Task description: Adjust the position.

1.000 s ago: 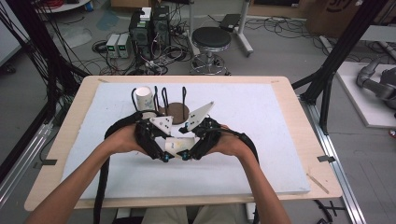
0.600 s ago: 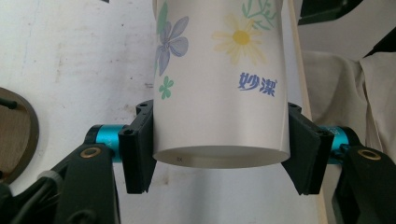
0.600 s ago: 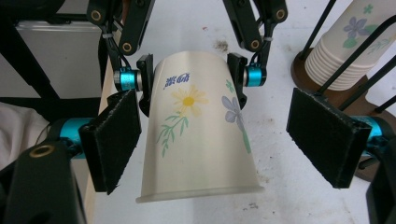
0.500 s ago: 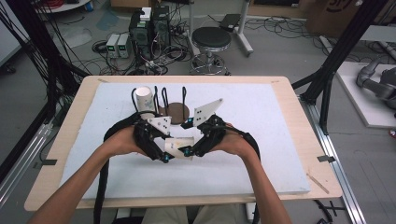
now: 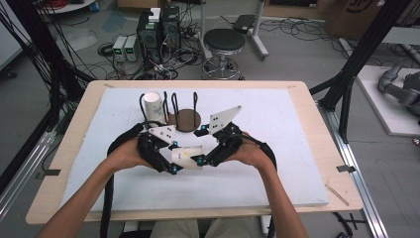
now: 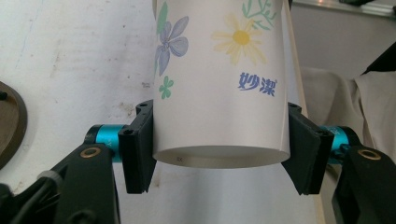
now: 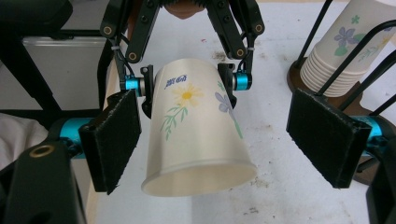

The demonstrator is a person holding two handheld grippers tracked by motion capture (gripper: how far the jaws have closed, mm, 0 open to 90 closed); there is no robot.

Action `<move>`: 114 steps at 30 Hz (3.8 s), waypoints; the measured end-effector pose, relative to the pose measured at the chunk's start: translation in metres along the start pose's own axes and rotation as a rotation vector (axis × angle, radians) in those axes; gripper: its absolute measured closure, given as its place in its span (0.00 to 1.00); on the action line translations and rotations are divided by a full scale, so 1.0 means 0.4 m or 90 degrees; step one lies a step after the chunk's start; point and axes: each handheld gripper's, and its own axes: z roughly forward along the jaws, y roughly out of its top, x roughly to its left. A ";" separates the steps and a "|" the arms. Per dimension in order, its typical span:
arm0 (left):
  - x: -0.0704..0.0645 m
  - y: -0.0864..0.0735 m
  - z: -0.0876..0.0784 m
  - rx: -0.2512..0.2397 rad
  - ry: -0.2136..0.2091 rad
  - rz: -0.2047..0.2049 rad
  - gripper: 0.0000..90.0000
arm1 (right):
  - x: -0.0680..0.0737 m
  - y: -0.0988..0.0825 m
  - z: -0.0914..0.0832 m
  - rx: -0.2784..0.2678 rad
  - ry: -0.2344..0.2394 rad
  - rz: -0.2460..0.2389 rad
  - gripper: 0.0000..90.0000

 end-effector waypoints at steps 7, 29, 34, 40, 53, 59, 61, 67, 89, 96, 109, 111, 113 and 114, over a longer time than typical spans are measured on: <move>-0.008 -0.034 -0.012 -0.083 0.002 -0.020 0.40 | 0.005 -0.020 -0.015 -0.030 -0.004 0.009 0.20; -0.022 -0.104 -0.010 -0.203 0.018 -0.034 0.40 | 0.016 -0.082 -0.035 -0.102 -0.014 0.020 0.20; -0.024 -0.116 -0.014 -0.226 0.013 -0.039 0.40 | 0.021 -0.099 -0.029 -0.112 -0.014 0.022 0.20; -0.025 -0.124 -0.016 -0.262 0.007 -0.034 0.40 | 0.025 -0.109 -0.024 -0.124 -0.016 0.021 0.20; -0.021 -0.138 -0.020 -0.314 0.002 -0.034 0.40 | 0.026 -0.120 -0.026 -0.160 -0.008 0.031 0.20; -0.013 -0.140 -0.015 -0.340 0.003 -0.037 0.40 | 0.024 -0.121 -0.019 -0.170 -0.004 0.038 0.20; -0.012 -0.140 -0.015 -0.345 0.004 -0.034 0.40 | 0.023 -0.120 -0.016 -0.174 -0.005 0.037 0.20; -0.012 -0.137 -0.015 -0.367 0.003 -0.033 0.40 | 0.024 -0.114 -0.007 -0.184 0.001 0.038 0.20; -0.020 -0.115 0.005 -0.392 -0.019 -0.015 0.40 | 0.025 -0.107 0.011 -0.203 0.025 0.043 0.20; -0.022 -0.110 0.012 -0.391 -0.027 -0.013 0.40 | 0.029 -0.103 0.022 -0.197 0.031 0.044 0.20; -0.028 -0.099 0.026 -0.389 -0.032 -0.008 0.40 | 0.031 -0.098 0.040 -0.213 0.045 0.044 0.20; -0.028 -0.098 0.027 -0.389 -0.033 -0.008 0.40 | 0.031 -0.098 0.041 -0.215 0.046 0.046 0.20; -0.028 -0.097 0.029 -0.388 -0.033 -0.008 0.40 | 0.031 -0.097 0.042 -0.215 0.046 0.046 0.20; -0.029 -0.097 0.029 -0.387 -0.033 -0.008 0.40 | 0.031 -0.097 0.043 -0.214 0.047 0.047 0.20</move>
